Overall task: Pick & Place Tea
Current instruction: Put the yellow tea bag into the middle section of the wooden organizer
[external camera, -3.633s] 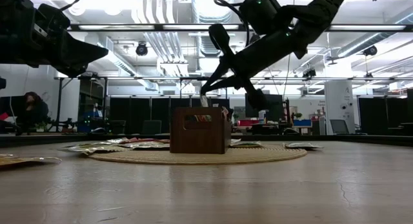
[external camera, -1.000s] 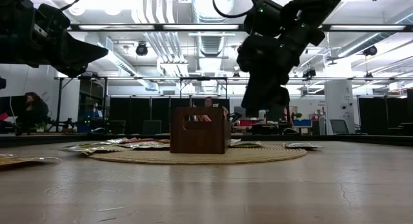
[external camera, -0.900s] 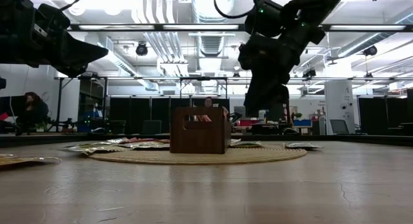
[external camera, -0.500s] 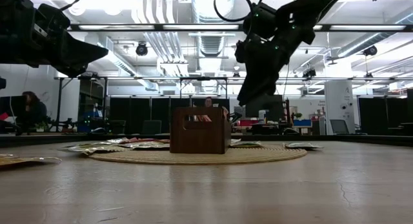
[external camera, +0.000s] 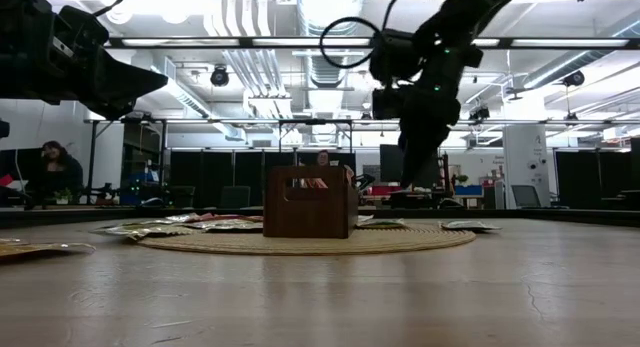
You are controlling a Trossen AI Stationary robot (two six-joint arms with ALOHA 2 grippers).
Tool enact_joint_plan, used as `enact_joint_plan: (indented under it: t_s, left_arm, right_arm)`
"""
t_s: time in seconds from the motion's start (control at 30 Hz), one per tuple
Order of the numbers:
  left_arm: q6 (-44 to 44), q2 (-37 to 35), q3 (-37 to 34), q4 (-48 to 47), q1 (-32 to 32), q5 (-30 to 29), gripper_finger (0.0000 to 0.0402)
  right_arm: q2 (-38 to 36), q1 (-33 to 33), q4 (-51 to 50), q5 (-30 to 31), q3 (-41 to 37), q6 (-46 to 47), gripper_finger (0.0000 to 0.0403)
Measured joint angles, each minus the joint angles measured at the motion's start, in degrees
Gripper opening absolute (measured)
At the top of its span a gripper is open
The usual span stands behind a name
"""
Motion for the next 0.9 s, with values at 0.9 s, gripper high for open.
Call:
enact_joint_plan:
  t_s: [0.9]
  left_arm:
    - [0.00, 0.00, 0.01, 0.01, 0.02, 0.00, 0.0000]
  right_arm:
    - [19.76, -0.24, -8.40, 3.04, 15.30, -4.66, 0.0214]
